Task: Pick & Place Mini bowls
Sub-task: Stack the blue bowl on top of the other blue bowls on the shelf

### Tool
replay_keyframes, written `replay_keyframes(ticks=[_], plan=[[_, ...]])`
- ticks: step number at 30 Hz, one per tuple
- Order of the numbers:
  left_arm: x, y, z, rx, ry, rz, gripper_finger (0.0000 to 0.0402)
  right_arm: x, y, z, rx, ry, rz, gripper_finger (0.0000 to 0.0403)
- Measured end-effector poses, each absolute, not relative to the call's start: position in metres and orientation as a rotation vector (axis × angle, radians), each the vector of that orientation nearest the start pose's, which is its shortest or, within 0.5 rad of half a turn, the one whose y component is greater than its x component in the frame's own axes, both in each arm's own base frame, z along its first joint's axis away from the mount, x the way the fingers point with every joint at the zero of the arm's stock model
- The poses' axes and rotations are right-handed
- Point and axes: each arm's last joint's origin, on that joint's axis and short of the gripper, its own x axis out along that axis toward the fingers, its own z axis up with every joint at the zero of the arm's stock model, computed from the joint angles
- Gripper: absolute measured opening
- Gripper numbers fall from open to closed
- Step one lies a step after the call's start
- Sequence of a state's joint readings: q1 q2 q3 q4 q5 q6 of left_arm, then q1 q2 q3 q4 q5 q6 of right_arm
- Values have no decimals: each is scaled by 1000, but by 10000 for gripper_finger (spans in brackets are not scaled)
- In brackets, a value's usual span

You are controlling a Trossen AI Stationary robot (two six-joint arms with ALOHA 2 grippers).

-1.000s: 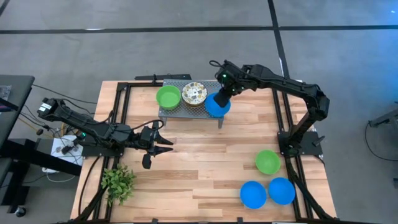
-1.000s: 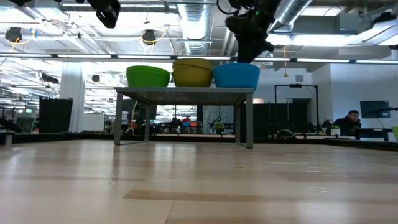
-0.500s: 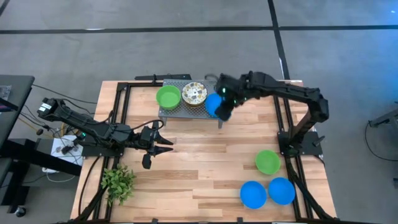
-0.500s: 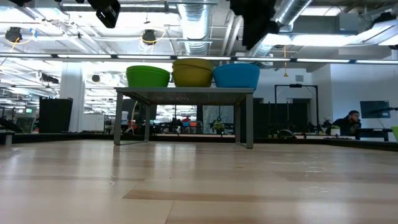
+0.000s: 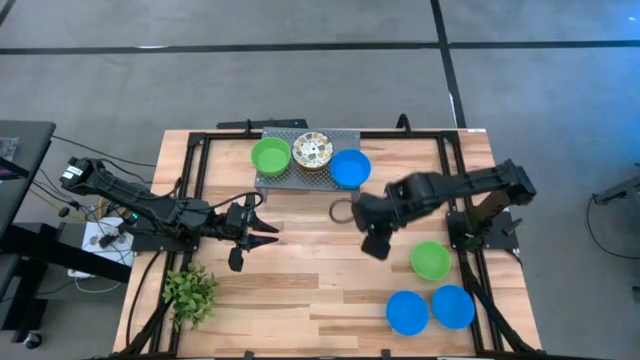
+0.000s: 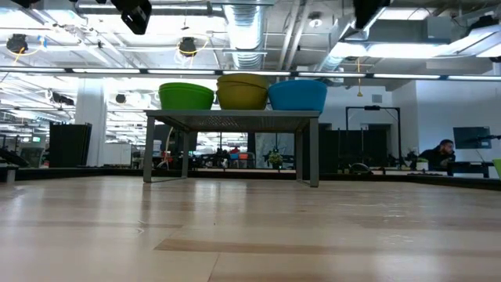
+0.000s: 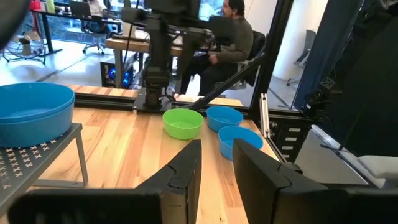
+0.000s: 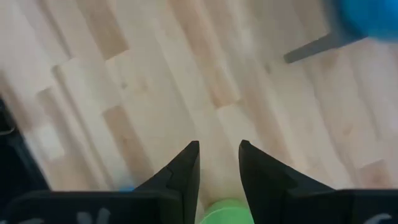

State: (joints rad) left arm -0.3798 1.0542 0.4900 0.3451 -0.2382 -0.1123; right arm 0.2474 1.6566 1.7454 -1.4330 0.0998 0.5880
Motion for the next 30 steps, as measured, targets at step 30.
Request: replay_keyframes(ticks=[30], plan=[[218, -50, 236, -120, 173, -13, 90, 229, 214, 216, 255, 1333, -7, 101]])
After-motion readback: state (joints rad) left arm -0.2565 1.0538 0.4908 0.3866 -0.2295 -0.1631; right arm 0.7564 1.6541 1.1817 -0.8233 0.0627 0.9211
